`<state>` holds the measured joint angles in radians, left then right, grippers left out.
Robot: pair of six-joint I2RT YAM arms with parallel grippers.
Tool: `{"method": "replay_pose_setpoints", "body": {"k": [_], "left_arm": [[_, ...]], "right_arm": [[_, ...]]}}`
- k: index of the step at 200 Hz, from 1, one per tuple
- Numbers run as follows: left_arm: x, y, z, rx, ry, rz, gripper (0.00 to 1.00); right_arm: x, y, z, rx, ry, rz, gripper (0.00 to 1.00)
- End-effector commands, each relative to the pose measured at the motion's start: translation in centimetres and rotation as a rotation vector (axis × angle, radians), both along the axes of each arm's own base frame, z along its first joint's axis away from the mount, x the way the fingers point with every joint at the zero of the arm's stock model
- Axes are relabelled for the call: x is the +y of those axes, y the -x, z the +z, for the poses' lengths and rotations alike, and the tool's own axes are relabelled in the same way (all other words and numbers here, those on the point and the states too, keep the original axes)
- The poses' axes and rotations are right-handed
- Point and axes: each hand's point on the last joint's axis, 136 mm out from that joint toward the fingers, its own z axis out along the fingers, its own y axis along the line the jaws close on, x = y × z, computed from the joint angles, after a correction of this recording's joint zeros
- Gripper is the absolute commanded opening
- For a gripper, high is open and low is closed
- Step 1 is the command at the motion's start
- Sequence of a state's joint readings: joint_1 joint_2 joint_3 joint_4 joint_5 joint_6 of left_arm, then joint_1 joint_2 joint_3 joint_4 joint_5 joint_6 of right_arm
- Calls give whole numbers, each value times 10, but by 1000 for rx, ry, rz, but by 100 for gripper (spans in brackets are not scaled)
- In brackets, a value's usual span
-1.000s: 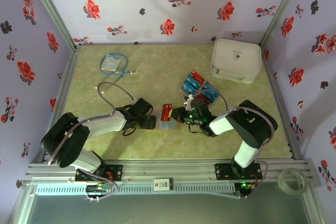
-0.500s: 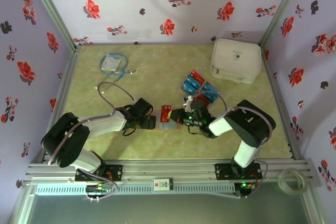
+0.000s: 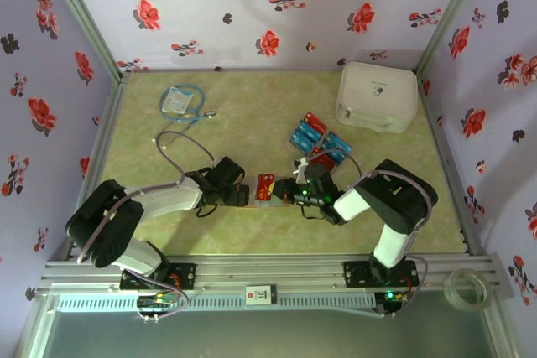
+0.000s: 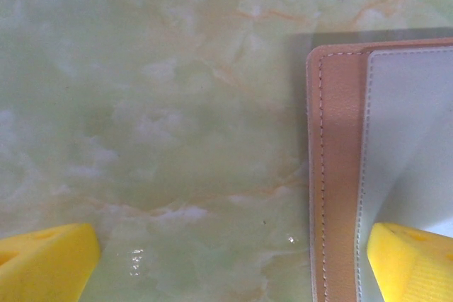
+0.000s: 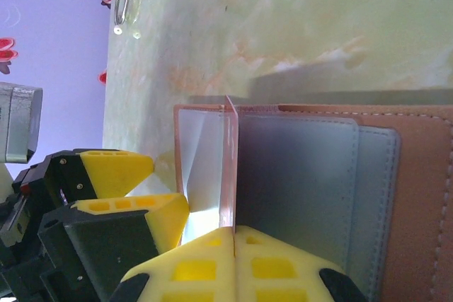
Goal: Put the credit cards into the card holder
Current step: Insert the credit card into the card slot.
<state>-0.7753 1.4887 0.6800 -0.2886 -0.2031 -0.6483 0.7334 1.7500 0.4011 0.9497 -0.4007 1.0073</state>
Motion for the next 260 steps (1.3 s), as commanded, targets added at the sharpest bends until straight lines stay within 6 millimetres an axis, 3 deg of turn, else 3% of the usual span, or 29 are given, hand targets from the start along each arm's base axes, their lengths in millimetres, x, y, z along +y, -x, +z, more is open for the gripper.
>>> {"method": "replay_pose_setpoints", "body": {"k": [1, 260], "left_arm": [[22, 22, -29, 105, -93, 20, 100], [20, 24, -31, 104, -91, 17, 100]], "right_arm": [[-1, 9, -8, 27, 6, 10, 0], [2, 24, -22, 87, -8, 50, 0]]}}
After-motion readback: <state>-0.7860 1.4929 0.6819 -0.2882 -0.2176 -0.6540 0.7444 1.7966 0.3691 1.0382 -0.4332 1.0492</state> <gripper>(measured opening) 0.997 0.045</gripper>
